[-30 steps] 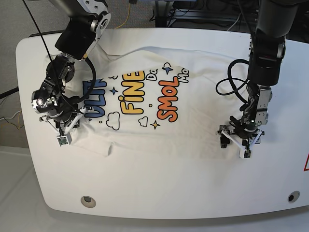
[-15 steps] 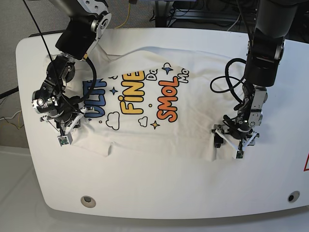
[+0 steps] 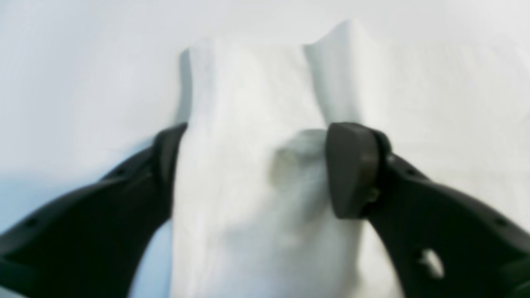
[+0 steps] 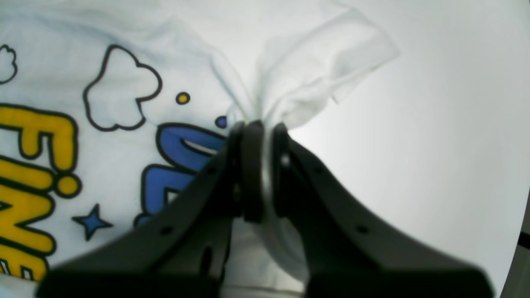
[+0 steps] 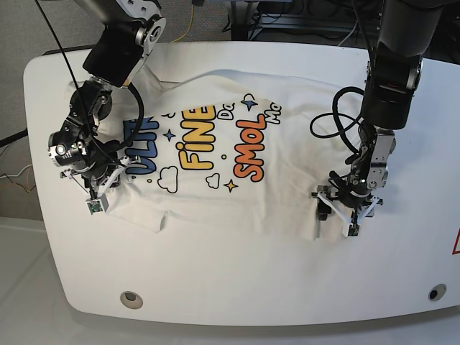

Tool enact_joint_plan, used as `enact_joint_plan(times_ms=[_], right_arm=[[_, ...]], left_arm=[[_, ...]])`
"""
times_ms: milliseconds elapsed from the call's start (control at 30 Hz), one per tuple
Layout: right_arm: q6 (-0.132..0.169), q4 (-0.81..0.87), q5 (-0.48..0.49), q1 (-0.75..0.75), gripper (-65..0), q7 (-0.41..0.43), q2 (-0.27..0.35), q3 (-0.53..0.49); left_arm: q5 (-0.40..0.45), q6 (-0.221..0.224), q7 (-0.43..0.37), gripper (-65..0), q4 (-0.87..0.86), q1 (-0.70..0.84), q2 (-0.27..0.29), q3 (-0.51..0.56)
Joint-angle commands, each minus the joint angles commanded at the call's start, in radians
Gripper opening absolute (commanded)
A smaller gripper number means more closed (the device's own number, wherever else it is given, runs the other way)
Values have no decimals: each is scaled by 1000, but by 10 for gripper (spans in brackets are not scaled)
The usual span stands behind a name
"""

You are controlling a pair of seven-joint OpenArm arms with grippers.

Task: Fold the T-shirt properly

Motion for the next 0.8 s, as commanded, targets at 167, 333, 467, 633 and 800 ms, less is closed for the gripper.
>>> enact_joint_plan(times_ms=[167, 333, 467, 633, 800], right_arm=[[0, 0, 0, 0, -626, 0, 0, 0], [0, 0, 0, -2, -626, 0, 0, 0], [0, 0, 0, -2, -626, 0, 0, 0], [0, 0, 0, -2, -626, 0, 0, 0], [0, 2, 0, -2, -626, 0, 0, 0]], left_arm=[[0, 0, 3, -512, 0, 0, 0, 0], [0, 0, 3, -528, 0, 0, -3, 0], [0, 0, 3, -559, 0, 2, -3, 0], [0, 0, 5, -623, 0, 2, -5, -2], [0, 0, 5, -623, 2, 2, -6, -3]])
